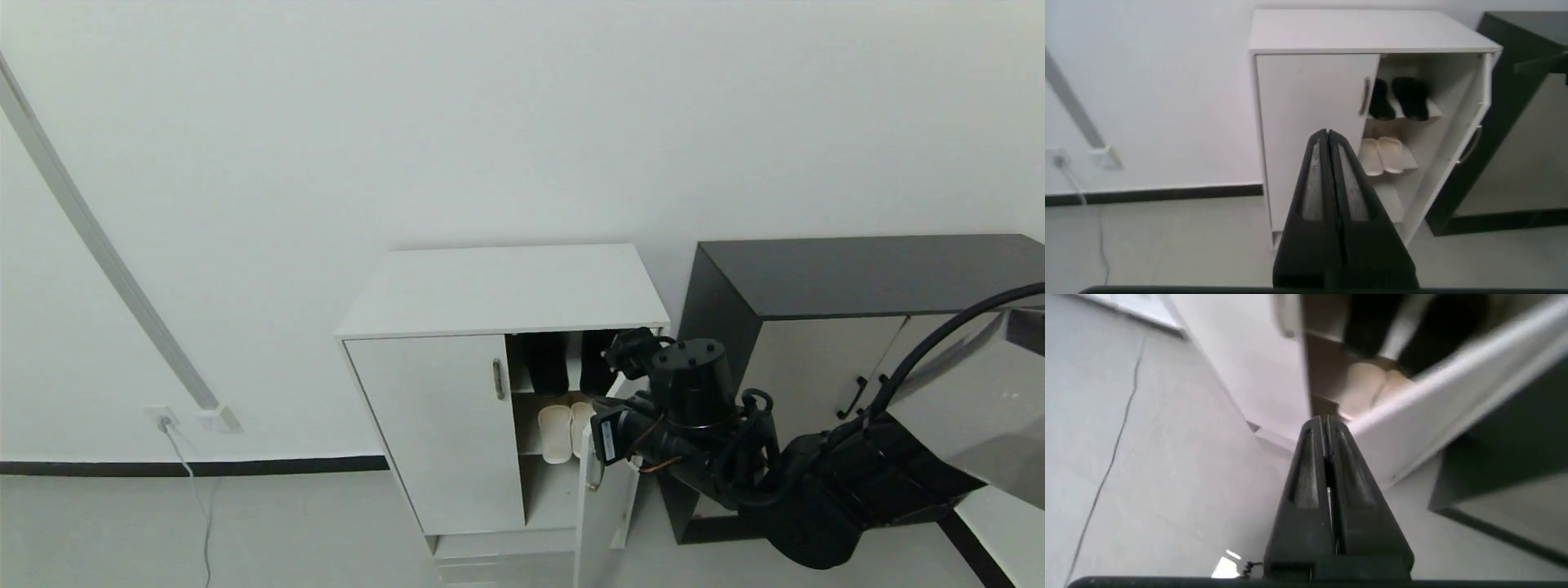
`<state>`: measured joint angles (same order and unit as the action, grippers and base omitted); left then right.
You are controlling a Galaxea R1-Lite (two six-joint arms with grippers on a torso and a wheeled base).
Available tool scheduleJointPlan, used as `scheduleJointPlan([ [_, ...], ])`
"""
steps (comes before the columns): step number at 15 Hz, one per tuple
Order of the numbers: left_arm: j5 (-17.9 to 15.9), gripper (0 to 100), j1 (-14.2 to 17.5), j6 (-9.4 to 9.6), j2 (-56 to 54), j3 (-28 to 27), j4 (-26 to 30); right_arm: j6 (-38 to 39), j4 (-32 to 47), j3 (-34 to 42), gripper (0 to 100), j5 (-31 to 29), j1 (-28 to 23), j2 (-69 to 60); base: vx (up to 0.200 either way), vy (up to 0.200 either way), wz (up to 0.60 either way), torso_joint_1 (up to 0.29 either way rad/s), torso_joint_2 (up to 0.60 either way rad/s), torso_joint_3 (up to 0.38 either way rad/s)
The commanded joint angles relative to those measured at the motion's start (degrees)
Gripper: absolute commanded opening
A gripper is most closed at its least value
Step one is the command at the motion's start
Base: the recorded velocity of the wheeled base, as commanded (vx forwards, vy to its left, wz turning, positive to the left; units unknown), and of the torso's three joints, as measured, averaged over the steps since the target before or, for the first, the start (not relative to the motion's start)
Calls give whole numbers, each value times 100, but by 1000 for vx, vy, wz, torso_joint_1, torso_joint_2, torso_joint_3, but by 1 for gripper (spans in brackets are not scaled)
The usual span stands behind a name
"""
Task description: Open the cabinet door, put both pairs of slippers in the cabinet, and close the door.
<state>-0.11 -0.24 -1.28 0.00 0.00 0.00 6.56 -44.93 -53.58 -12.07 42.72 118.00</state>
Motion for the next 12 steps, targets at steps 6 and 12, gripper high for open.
scheduleJointPlan([
  [6,-7,0,7,5,9,0,9,-445,20,867,0,-103,-229,-392,0,0,0,0,0,0],
  [12,-15,0,-2,14,9,0,0,-375,-24,2009,0,-41,-193,-603,100,0,0,-3,0,1],
])
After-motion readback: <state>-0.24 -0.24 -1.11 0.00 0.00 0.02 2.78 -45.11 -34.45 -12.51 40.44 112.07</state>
